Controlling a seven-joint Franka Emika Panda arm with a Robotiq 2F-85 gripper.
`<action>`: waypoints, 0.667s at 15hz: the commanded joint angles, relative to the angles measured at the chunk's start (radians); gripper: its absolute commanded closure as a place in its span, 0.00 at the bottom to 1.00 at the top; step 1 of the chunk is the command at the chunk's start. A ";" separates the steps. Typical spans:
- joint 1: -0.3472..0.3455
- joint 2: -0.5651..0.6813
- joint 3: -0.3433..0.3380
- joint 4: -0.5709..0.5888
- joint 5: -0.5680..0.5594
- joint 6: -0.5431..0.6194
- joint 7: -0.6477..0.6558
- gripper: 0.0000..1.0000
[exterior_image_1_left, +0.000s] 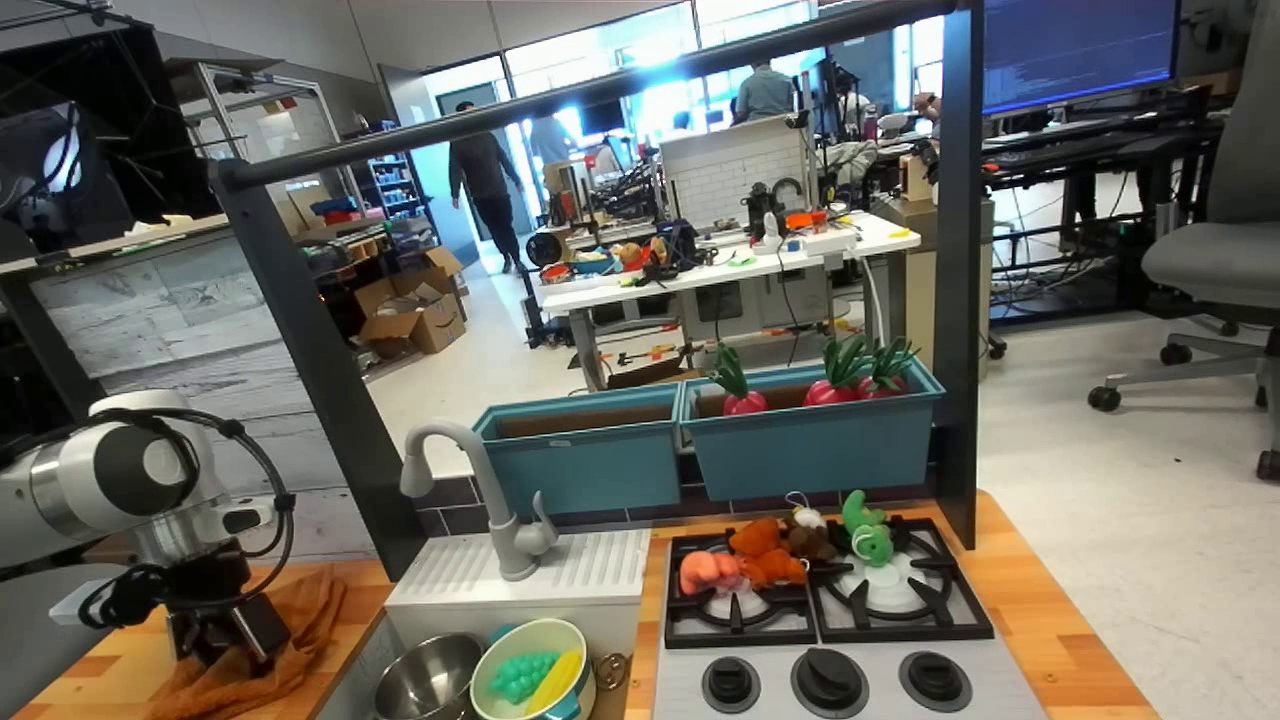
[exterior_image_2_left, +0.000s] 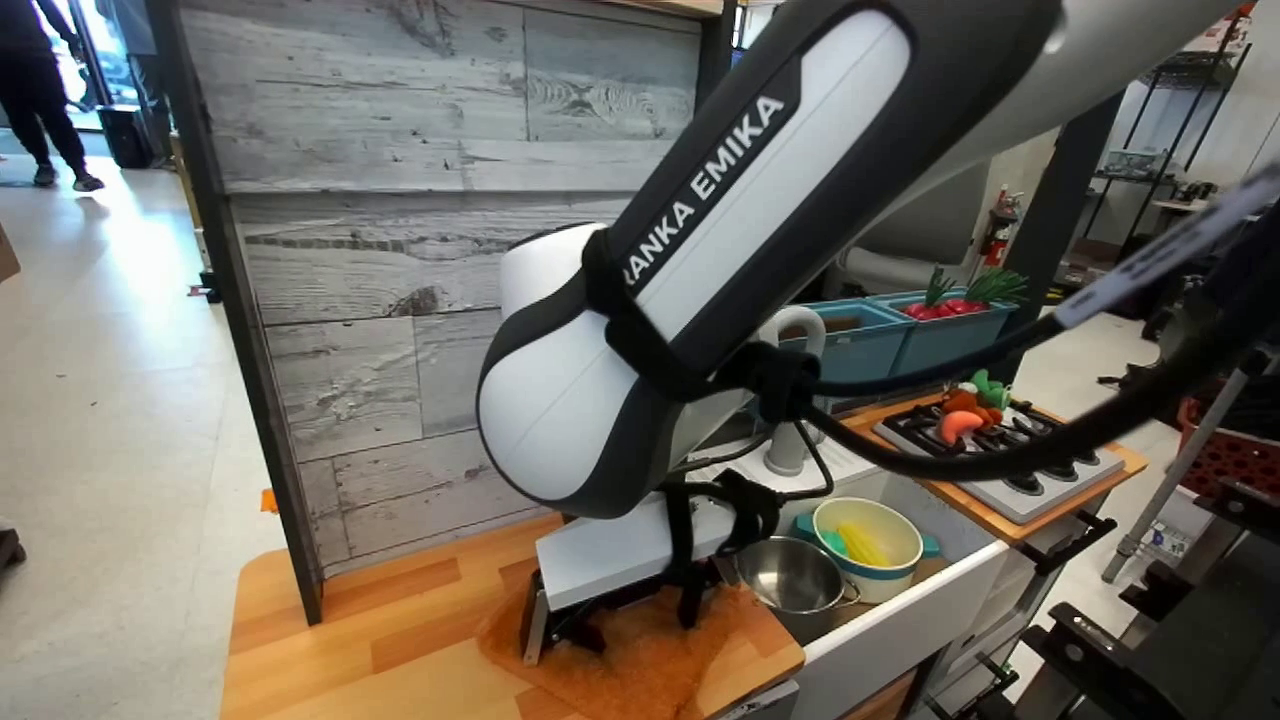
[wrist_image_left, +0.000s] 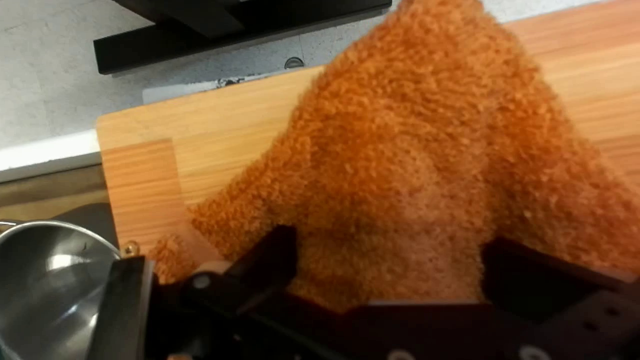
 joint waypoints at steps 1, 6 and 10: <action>0.056 0.115 -0.003 0.157 -0.006 -0.016 0.046 0.00; 0.150 0.228 0.033 0.386 -0.007 -0.149 0.044 0.00; 0.171 0.285 0.028 0.490 0.003 -0.243 0.028 0.00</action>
